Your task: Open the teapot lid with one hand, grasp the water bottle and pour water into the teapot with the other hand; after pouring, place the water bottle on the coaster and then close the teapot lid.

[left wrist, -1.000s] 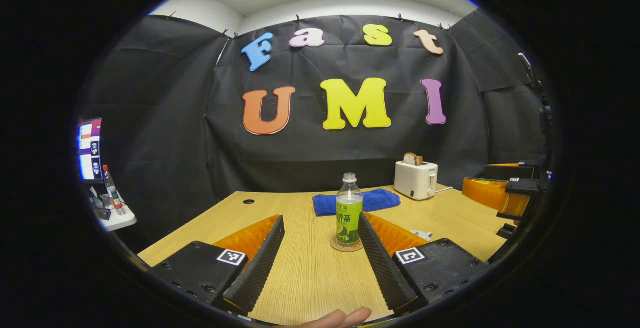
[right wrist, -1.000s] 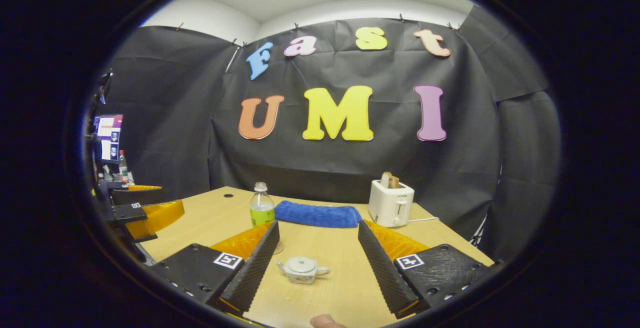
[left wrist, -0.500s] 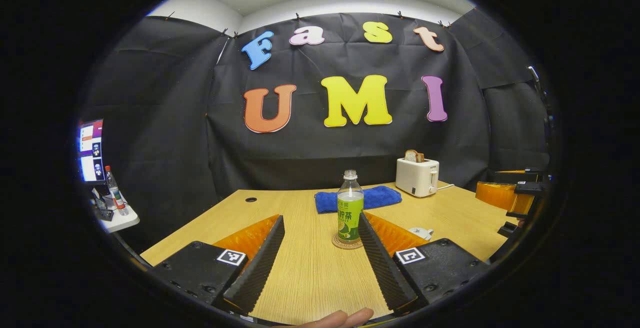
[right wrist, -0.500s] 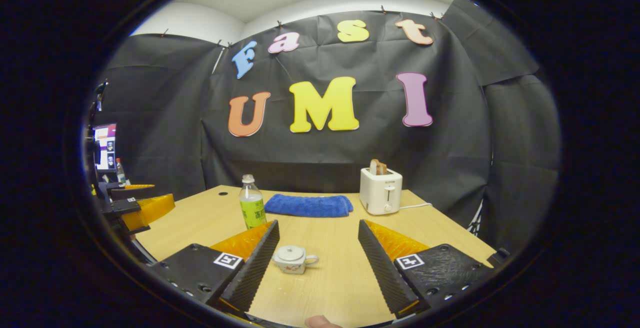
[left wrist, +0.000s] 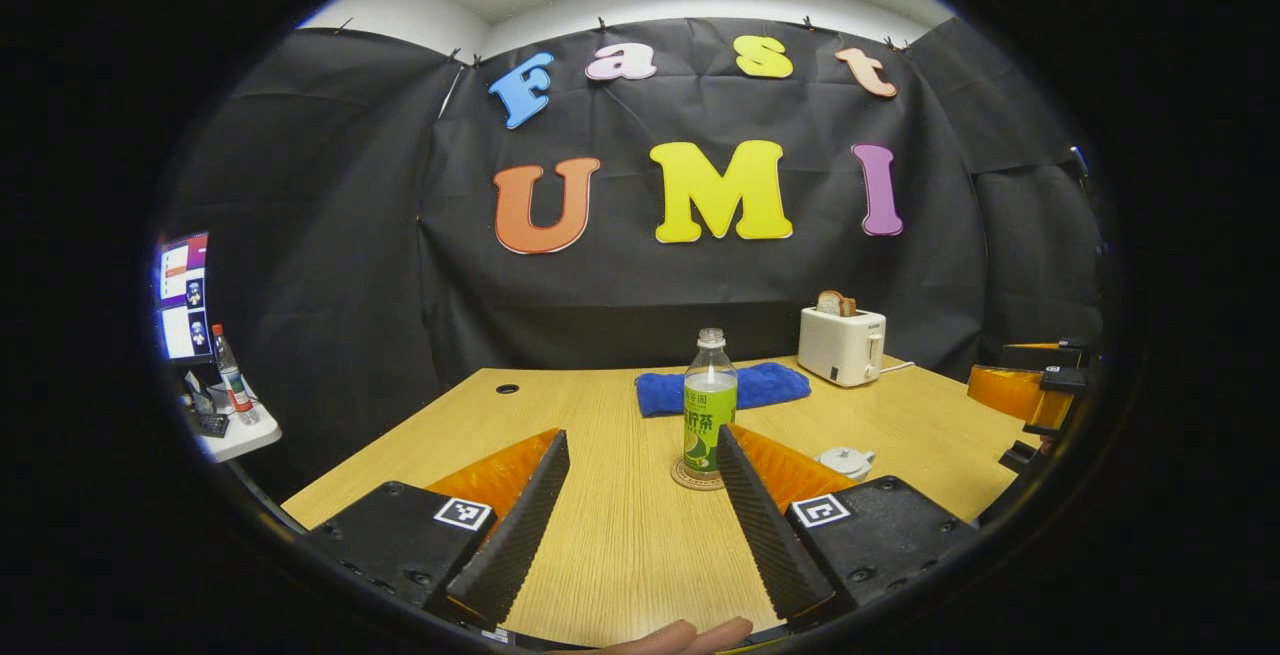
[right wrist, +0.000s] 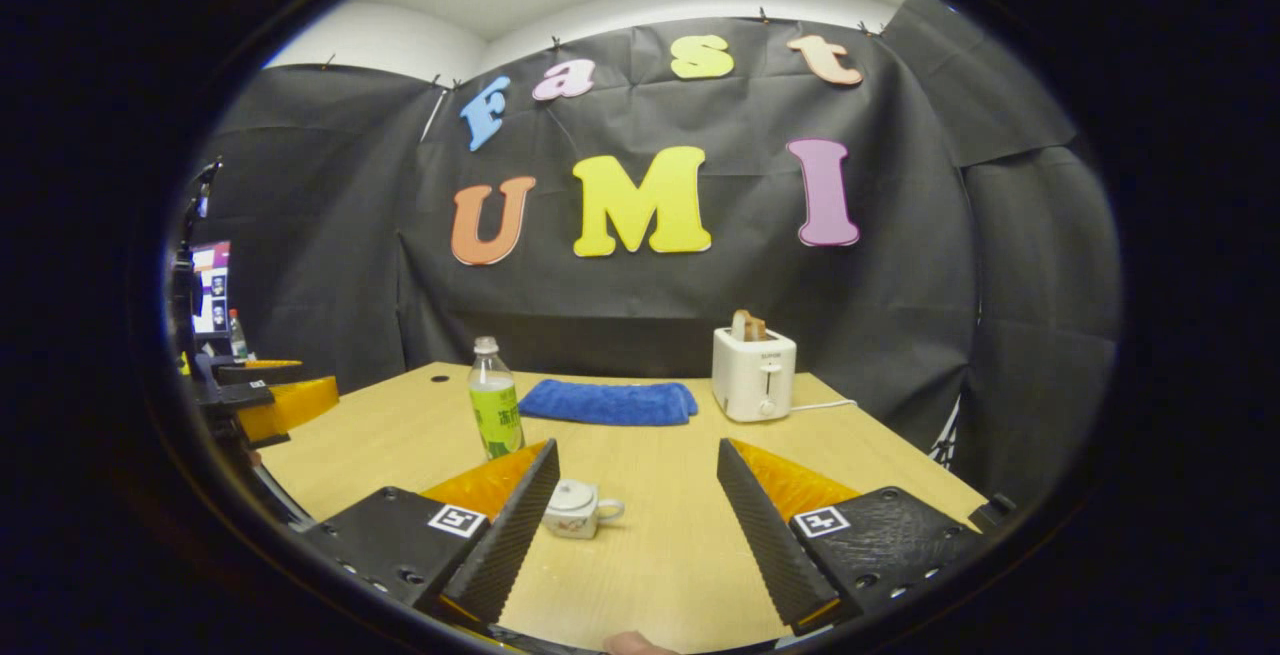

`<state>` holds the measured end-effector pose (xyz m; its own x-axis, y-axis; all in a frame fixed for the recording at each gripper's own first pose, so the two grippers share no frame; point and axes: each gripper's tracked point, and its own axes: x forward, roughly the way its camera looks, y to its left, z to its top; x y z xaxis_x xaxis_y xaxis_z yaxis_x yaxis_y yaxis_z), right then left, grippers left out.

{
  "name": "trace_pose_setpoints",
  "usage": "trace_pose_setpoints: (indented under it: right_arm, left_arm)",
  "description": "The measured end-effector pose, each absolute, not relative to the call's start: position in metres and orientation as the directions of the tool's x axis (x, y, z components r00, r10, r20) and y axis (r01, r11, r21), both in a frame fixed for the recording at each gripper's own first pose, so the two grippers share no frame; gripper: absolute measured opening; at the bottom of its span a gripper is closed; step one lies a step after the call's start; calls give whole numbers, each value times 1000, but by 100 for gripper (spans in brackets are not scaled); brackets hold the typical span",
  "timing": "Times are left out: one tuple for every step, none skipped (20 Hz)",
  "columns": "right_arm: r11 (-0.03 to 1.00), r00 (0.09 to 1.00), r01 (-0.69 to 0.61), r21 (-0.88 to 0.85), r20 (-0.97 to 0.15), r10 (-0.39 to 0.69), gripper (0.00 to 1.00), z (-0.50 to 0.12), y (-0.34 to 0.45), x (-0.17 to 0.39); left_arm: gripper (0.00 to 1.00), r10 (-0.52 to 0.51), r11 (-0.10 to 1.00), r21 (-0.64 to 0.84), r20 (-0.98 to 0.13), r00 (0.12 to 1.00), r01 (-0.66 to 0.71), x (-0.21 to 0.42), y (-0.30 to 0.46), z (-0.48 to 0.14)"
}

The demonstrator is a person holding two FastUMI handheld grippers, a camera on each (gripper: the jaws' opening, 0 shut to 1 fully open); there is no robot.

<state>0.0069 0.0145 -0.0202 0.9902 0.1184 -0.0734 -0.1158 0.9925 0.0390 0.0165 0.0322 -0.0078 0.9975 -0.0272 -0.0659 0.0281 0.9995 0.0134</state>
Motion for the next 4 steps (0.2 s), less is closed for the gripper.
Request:
trace_pose_setpoints:
  right_arm:
    - [992,990,-117,35,-71,120,95,-20,14,8]
    - [993,991,-117,34,-66,119,95,-19,14,8]
    - [992,991,-118,33,-61,120,95,-18,14,8]
    - [992,991,-122,34,-57,123,95,-18,14,7]
  left_arm:
    - [93,-19,1000,13,-65,998,20,17,33,-8]
    - [93,-11,1000,11,-66,998,11,18,35,-8]
    - [93,-9,1000,10,-69,998,9,18,35,-9]
    - [93,-5,1000,9,-69,998,6,18,36,-9]
